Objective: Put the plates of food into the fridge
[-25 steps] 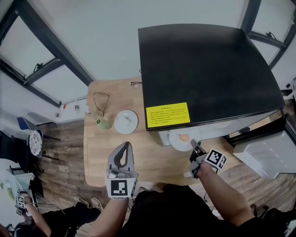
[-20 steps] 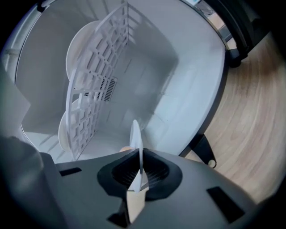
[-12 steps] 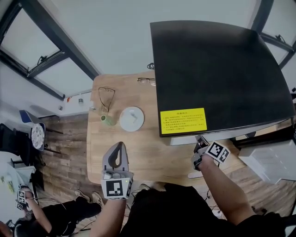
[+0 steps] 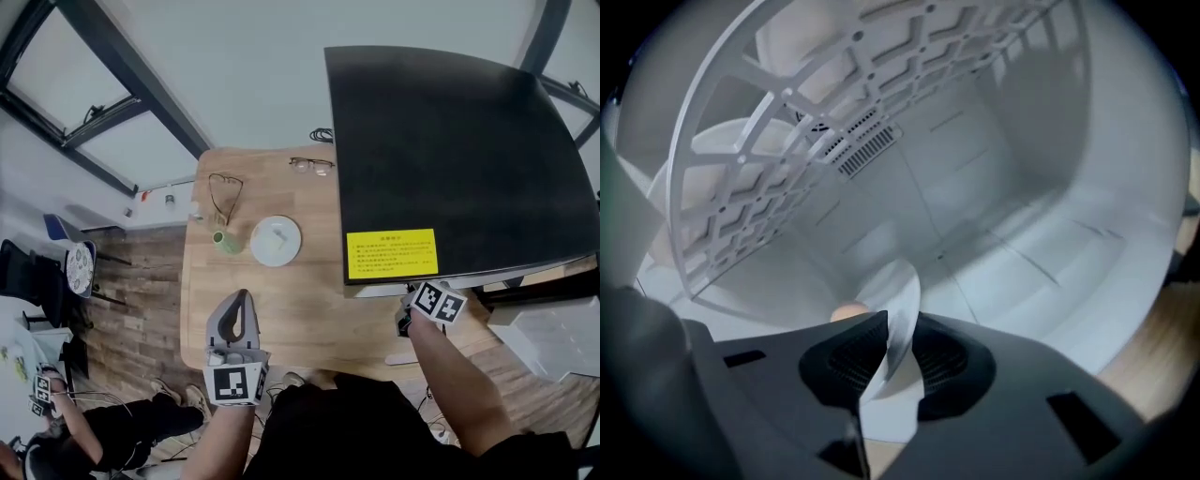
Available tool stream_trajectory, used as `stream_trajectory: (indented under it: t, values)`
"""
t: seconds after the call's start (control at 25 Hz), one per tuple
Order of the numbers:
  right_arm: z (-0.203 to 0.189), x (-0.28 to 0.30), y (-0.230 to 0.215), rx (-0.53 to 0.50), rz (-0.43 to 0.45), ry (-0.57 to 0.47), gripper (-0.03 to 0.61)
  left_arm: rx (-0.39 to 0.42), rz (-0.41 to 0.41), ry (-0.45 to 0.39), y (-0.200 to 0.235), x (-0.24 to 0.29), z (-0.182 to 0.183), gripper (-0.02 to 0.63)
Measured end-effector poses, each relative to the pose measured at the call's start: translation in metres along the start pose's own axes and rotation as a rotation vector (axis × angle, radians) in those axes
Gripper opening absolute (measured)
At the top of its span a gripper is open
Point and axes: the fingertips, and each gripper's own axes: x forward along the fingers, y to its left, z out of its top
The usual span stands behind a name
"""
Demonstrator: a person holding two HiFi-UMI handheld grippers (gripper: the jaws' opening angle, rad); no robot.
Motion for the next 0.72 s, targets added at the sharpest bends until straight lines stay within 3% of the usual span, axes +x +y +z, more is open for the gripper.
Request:
stream_trajectory:
  t: [0.32,0.52,0.72]
  values:
    - [0.001,0.002,-0.012,-0.246,-0.179,0.04,0.141,0.01,0.008,0.006,0.005,-0.001,-0.002,0.003]
    - [-0.001,0.0,-0.018,-0.351,-0.217,0.047,0.141,0.017,0.0,-0.007,0.006,0.004,0.004,0.003]
    - [0.004,-0.016,-0.018,-0.348,-0.223,0.017,0.141,0.019,-0.024,-0.012,-0.001,0.009,0.005,0.003]
